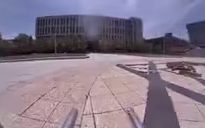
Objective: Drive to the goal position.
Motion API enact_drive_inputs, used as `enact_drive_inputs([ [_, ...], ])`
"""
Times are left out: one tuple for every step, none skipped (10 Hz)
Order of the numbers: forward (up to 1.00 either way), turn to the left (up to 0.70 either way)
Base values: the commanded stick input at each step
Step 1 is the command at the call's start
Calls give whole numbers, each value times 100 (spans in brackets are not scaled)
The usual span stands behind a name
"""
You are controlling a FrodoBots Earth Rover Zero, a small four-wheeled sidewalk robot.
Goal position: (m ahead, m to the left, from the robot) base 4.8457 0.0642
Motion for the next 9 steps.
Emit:
enact_drive_inputs([
  [100,0],
  [100,0],
  [100,0],
  [100,0],
  [100,0],
  [100,0],
  [100,0],
  [100,0],
  [100,0],
])
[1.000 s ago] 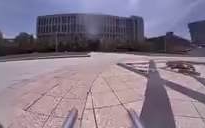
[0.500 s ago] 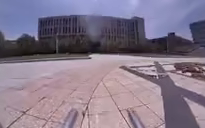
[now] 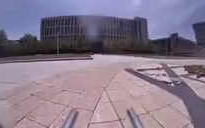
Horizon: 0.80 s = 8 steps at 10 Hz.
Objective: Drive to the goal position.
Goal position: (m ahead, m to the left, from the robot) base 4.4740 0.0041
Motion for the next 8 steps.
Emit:
enact_drive_inputs([
  [100,0],
  [100,0],
  [100,0],
  [100,0],
  [100,0],
  [100,0],
  [100,0],
  [100,0],
])
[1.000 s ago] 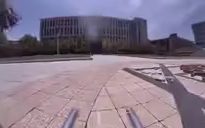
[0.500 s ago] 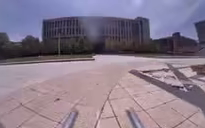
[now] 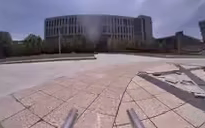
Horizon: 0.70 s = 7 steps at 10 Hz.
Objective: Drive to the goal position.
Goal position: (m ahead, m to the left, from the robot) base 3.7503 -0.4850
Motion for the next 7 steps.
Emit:
enact_drive_inputs([
  [100,0],
  [100,0],
  [100,-3],
  [100,-7],
  [100,-11],
  [100,-5],
  [100,0],
])
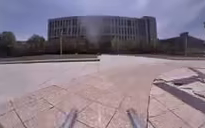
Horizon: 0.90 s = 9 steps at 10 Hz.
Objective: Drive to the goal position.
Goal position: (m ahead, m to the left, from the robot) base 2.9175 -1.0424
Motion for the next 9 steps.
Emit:
enact_drive_inputs([
  [100,-3],
  [100,-34],
  [100,-38],
  [100,-40],
  [100,-40],
  [100,-40],
  [100,-36],
  [100,-35],
  [100,-34],
])
